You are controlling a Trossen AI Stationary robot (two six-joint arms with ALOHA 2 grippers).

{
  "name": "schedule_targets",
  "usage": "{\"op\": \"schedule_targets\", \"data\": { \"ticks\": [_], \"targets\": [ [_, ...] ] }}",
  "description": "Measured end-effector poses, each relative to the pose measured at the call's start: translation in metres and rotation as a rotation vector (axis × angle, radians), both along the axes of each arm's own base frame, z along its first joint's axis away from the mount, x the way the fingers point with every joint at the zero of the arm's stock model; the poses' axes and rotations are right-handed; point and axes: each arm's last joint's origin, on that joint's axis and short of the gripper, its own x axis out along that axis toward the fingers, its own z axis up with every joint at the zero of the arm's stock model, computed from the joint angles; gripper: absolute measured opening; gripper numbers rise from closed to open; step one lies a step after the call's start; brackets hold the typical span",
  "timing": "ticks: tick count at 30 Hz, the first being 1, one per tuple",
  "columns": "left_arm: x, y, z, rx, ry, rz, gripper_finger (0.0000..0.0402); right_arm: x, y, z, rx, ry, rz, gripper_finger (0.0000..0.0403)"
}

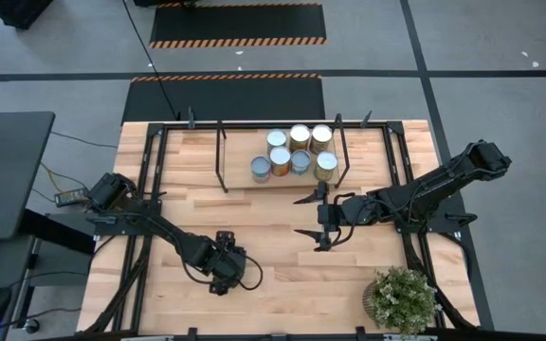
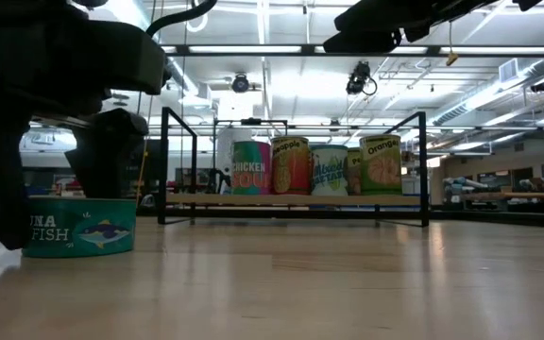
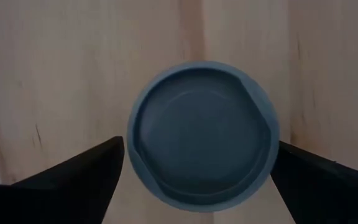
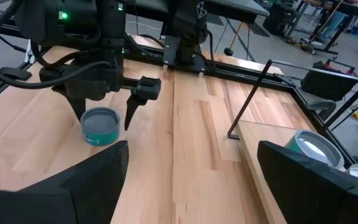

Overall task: Pick and place cans onto a shelf
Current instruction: Put the canned tuna on the shelf

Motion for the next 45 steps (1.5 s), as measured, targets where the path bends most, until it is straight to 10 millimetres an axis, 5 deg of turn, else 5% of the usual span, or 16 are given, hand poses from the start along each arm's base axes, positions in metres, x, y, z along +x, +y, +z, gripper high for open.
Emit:
{"op": "schedule_targets", "data": {
  "ticks": [9,16,28,37,45],
  "targets": [
    [0.009,0.014,0.002,-0.042,0.011,0.075,0.0337,0.000,0.000,0.000,0.040,-0.006,-0.030,0.0364],
    [0.016,0.052,0.017,-0.083,0.038,0.163,0.0289,0.000,0.000,0.000,0.071,-0.009,-0.038,0.0364],
    [0.018,0.138,0.066,-0.110,-0.055,0.284,0.0296,0.000,0.000,0.000,0.109,-0.014,-0.055,0.0364],
    [0.041,0.173,0.124,0.045,-0.010,0.167,0.0297,0.001,-0.002,0.002,0.098,-0.039,-0.082,0.0364],
    [0.029,0.221,0.113,0.049,0.085,0.167,0.0297,0.001,-0.002,0.002,0.107,-0.039,-0.085,0.0364]
  ]
}}
